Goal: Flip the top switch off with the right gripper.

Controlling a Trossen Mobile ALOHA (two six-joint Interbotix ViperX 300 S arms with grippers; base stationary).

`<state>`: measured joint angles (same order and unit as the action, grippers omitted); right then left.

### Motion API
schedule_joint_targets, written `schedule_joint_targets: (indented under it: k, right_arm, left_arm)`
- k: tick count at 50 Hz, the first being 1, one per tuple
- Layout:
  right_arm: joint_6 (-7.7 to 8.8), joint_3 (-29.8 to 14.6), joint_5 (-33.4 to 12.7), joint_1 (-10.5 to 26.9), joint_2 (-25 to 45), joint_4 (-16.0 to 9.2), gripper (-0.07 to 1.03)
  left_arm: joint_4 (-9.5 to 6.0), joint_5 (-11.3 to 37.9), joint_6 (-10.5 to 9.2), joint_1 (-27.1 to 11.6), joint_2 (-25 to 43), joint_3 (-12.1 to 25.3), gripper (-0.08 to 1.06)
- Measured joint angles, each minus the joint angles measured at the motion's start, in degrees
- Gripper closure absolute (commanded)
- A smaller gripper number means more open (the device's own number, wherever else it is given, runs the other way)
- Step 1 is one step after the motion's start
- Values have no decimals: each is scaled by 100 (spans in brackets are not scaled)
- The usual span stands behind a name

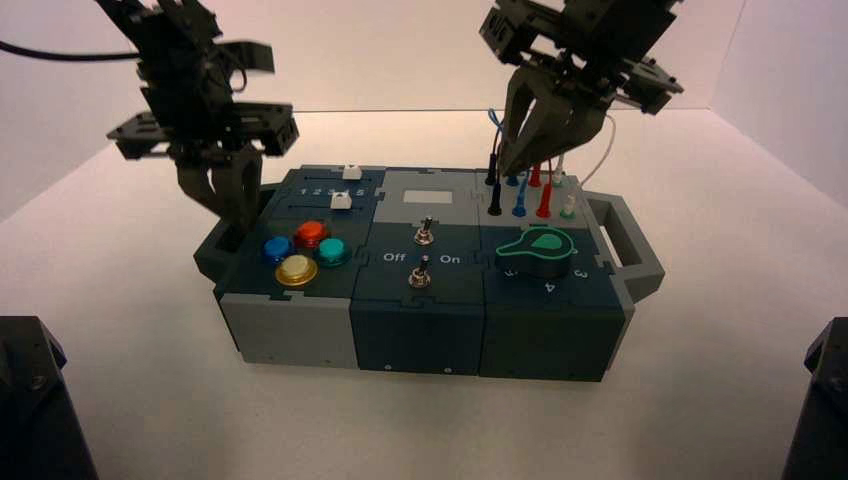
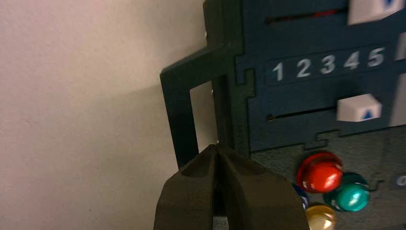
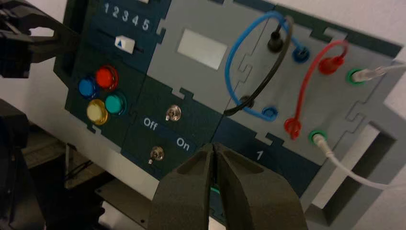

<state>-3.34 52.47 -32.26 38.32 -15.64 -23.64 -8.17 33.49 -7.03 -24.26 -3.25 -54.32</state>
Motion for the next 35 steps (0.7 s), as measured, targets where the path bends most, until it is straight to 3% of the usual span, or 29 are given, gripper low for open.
schedule_joint_targets:
  k: [12, 19, 35]
  right_arm:
    - [-62, -44, -9, 237, 360, -123, 99]
    - [-229, -149, -9, 439, 624, -158, 99]
    - [-694, -290, -149, 483, 826, -211, 99]
  left_arm:
    - [26, -62, -53, -26, 343, 70, 101]
    - [26, -123, -53, 0, 492, 141, 101]
    - [26, -272, -62, 9, 580, 176, 101]
